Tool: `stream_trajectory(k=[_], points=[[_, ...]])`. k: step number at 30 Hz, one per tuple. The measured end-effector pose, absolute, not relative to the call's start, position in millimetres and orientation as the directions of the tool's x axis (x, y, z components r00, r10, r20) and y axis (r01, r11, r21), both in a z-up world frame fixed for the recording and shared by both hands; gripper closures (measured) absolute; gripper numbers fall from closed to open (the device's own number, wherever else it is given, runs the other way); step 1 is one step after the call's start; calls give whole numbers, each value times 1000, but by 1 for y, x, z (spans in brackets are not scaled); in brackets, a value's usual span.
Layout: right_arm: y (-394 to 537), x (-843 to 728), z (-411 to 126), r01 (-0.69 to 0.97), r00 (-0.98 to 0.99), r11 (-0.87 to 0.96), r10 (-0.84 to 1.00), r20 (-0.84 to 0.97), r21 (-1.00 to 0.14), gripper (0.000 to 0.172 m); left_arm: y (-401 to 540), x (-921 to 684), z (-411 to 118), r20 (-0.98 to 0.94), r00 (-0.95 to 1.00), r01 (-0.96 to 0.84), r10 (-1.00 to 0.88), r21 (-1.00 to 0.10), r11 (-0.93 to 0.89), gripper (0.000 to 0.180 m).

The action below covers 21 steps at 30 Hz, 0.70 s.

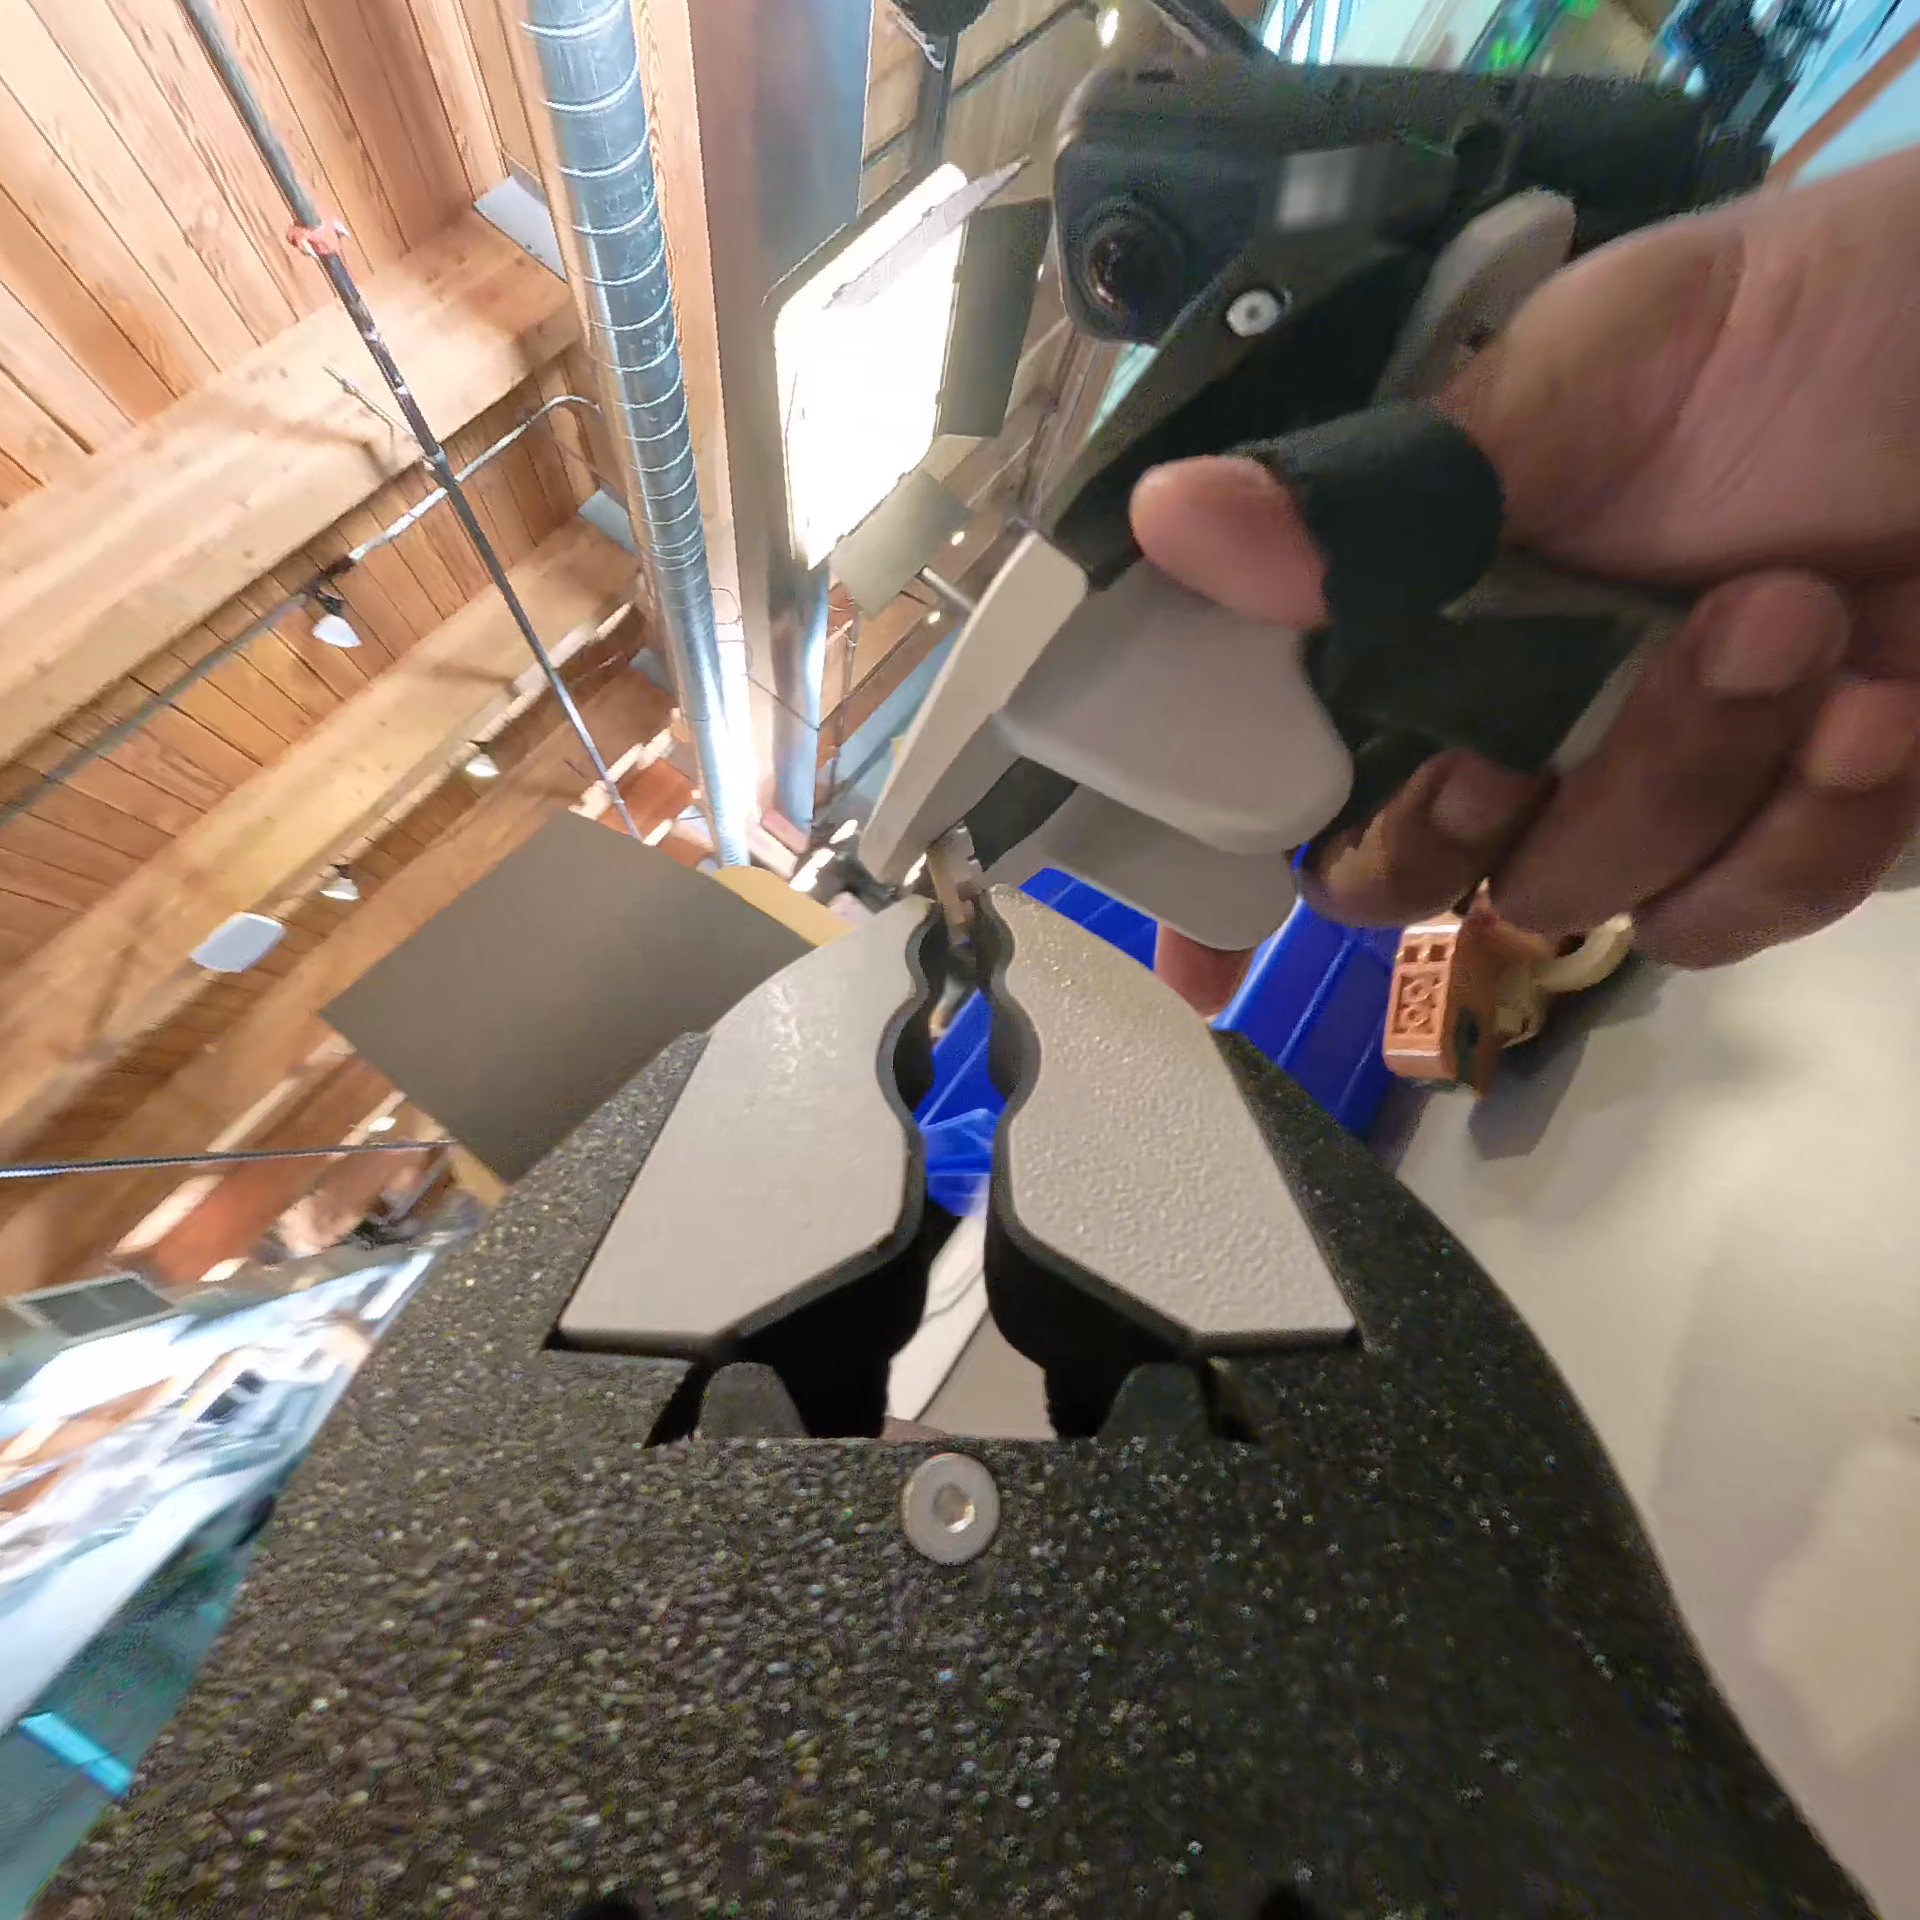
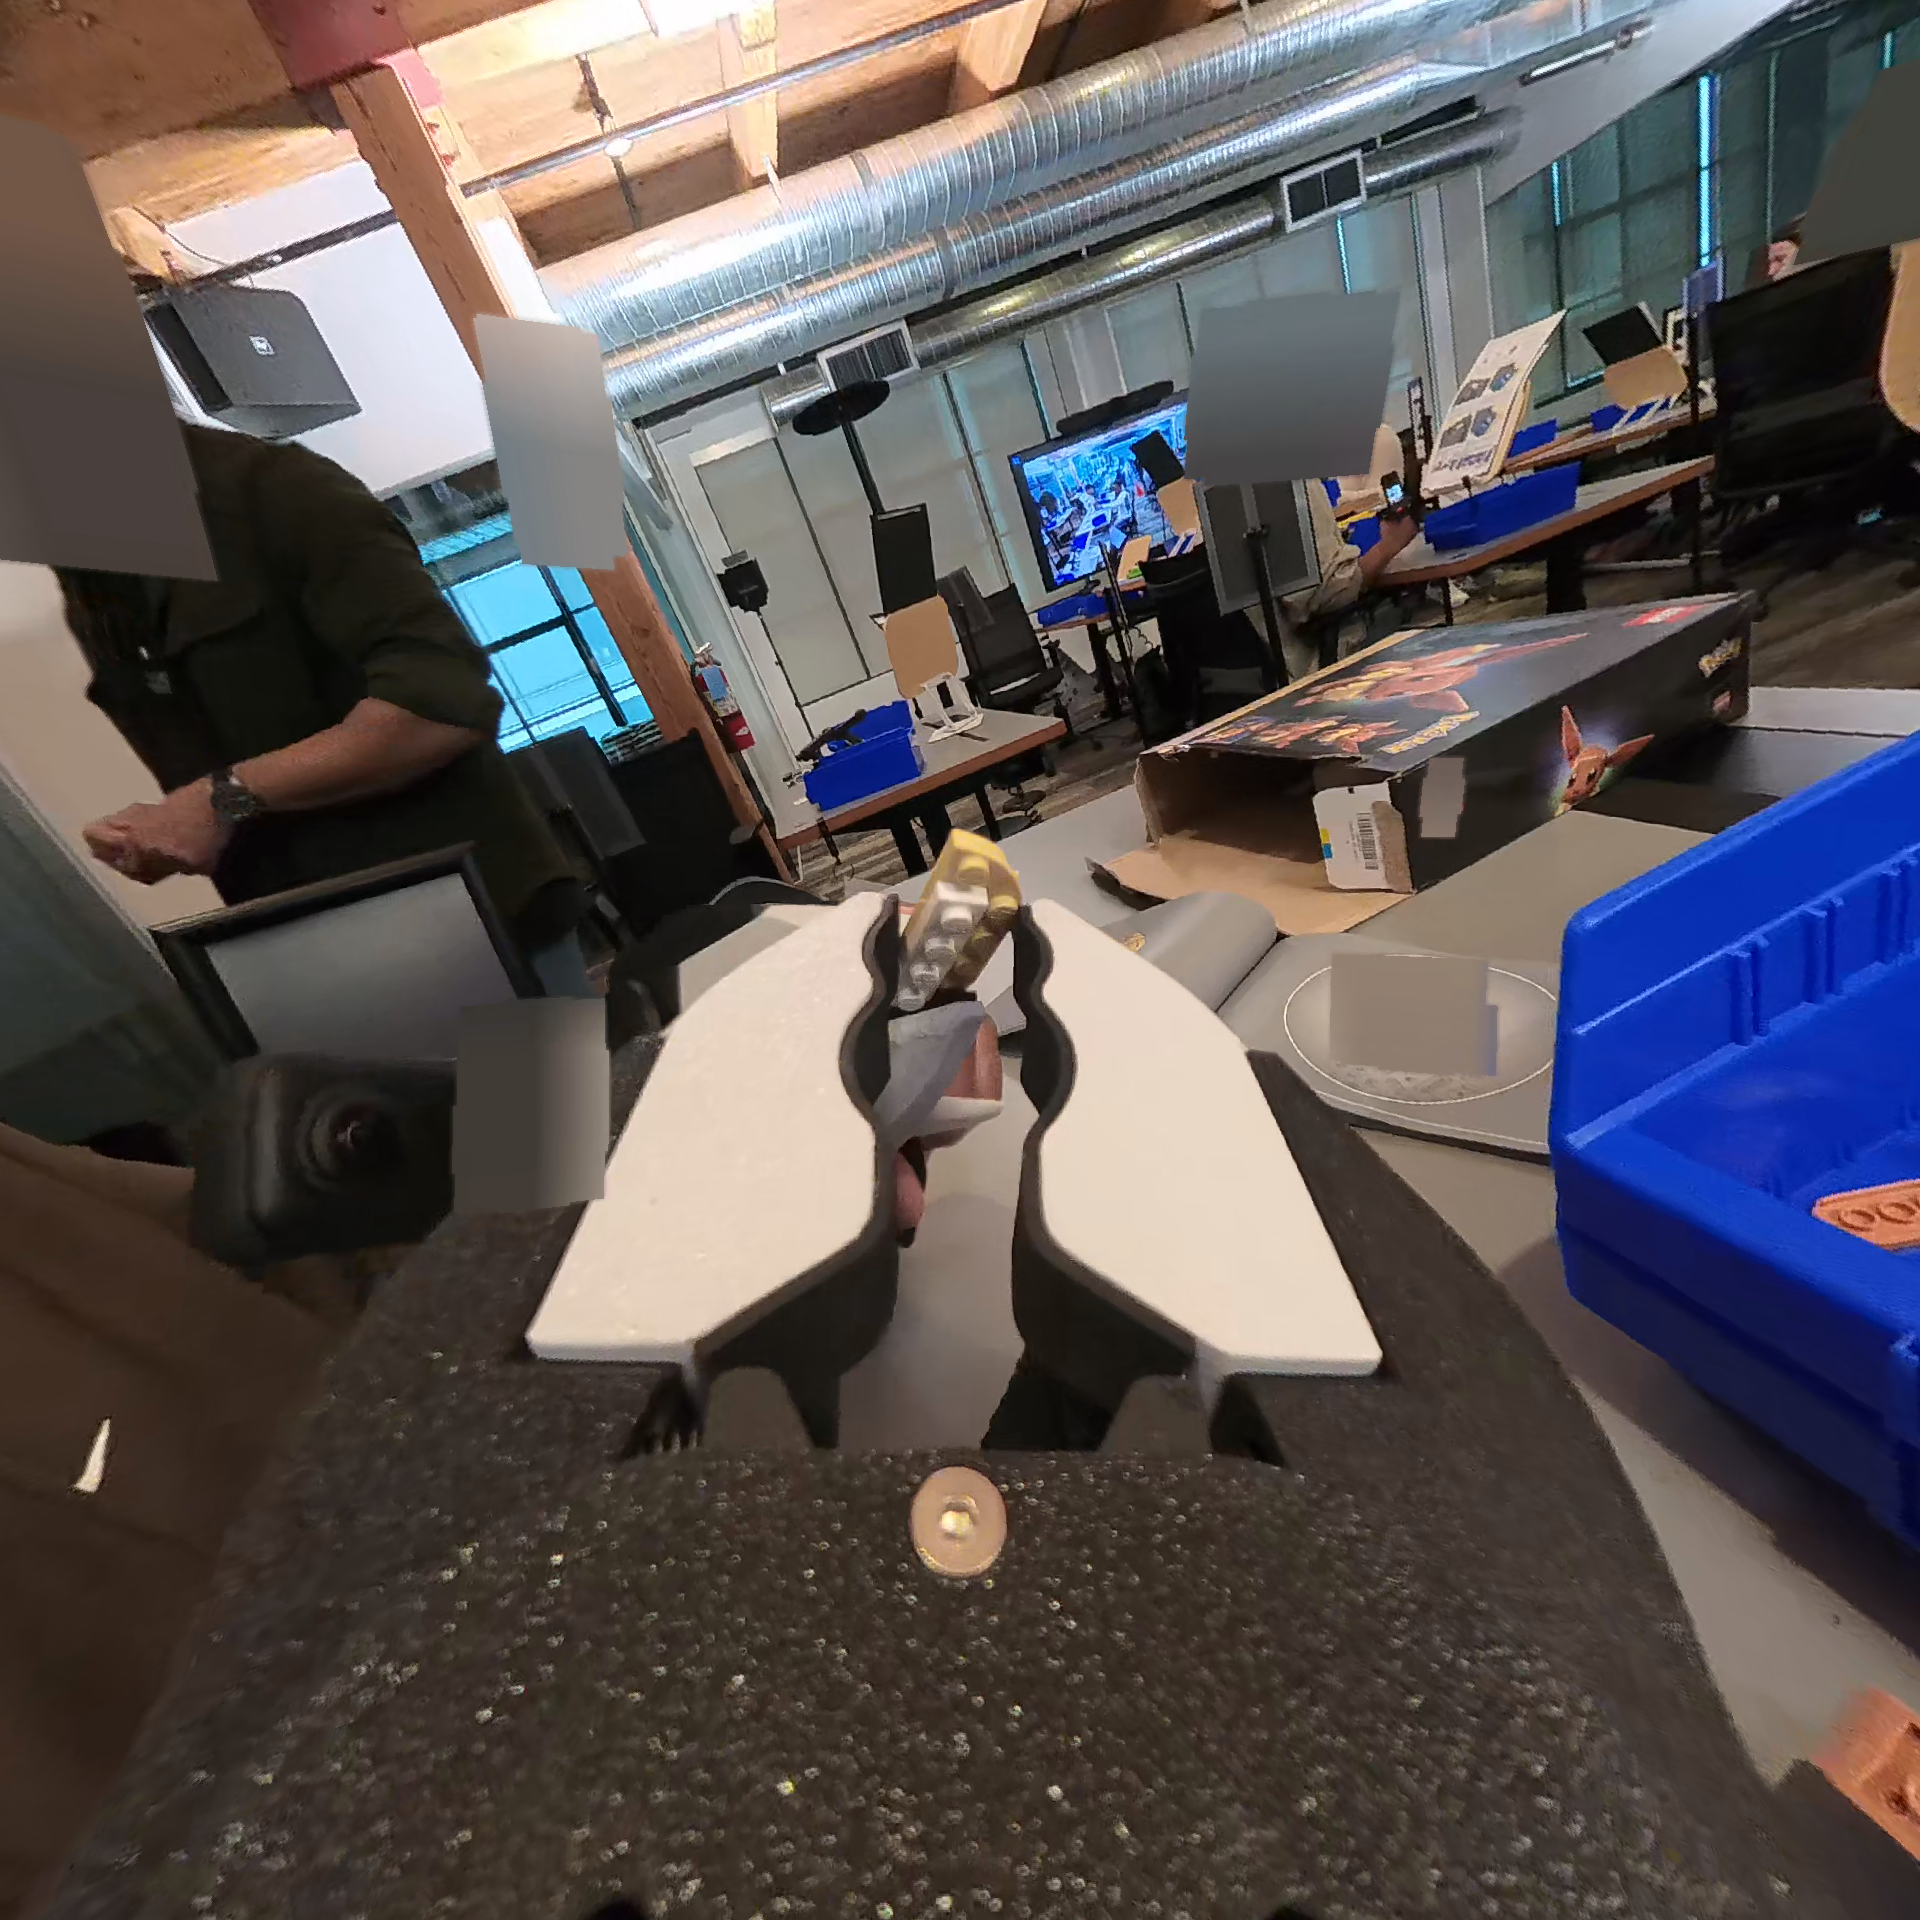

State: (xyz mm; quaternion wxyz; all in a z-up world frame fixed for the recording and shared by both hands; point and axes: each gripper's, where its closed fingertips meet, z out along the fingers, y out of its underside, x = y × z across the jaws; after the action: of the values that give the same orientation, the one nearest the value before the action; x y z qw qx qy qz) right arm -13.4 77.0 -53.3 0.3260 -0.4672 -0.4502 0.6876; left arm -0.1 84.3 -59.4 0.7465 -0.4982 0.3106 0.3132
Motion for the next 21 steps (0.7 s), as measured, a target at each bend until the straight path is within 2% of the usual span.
stream_trajectory(k=[12, 21], points=[[75, -7, -56, 23, -427, -278, 866, -261, -960, 152, 84, 6, -64, -617, 775, -538, -137, -757, 370, 174], [77, -5, -59, 55, -451, -289, 847, -282, -956, 152, 86, 7, -68, -523, 808, -425, -271, -836, 348, 175]])
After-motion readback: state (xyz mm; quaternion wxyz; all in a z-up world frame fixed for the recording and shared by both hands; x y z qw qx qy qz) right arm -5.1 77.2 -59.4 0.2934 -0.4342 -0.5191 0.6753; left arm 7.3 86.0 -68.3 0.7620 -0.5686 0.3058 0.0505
